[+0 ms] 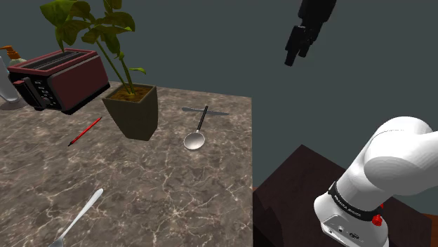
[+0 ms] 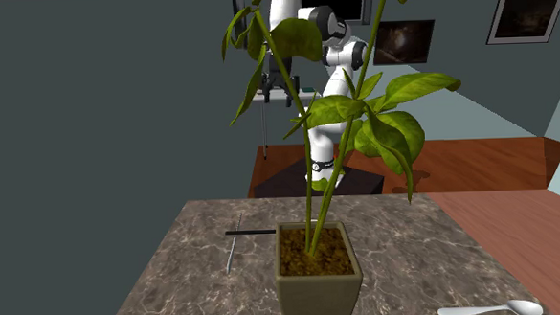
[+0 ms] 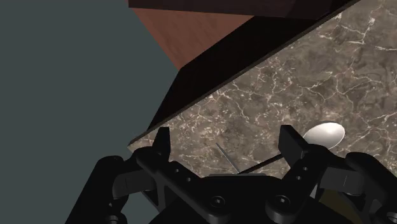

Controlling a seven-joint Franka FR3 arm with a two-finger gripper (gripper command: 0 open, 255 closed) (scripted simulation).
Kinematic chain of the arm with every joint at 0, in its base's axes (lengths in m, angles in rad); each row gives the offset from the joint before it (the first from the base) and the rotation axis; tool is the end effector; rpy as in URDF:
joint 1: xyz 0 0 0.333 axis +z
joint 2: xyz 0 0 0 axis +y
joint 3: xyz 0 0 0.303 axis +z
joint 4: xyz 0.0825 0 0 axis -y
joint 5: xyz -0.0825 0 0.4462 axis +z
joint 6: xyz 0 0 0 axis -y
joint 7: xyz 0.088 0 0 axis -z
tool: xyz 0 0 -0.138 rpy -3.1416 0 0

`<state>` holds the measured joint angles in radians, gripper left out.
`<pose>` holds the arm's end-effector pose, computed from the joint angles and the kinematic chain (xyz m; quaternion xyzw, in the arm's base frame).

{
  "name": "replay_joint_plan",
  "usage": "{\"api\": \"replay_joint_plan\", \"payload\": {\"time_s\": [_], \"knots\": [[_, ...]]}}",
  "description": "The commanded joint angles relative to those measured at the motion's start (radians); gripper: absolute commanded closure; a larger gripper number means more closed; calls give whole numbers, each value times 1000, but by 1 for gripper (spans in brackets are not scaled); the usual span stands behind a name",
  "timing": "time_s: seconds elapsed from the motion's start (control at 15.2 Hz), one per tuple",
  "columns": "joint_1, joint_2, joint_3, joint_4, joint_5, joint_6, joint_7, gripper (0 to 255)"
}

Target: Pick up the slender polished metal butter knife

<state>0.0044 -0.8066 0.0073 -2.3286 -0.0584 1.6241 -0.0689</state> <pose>0.3816 -0.0029 0.5783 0.9974 0.0393 0.0500 0.0333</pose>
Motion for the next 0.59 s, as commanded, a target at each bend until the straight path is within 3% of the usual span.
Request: {"api": "replay_joint_plan", "payload": {"time_s": [0.0, 0.53], "knots": [[0, 0, 0, 0, 0, 0, 0, 0], [41, 241, -38, -7, -5, 243, -116, 0]]}}
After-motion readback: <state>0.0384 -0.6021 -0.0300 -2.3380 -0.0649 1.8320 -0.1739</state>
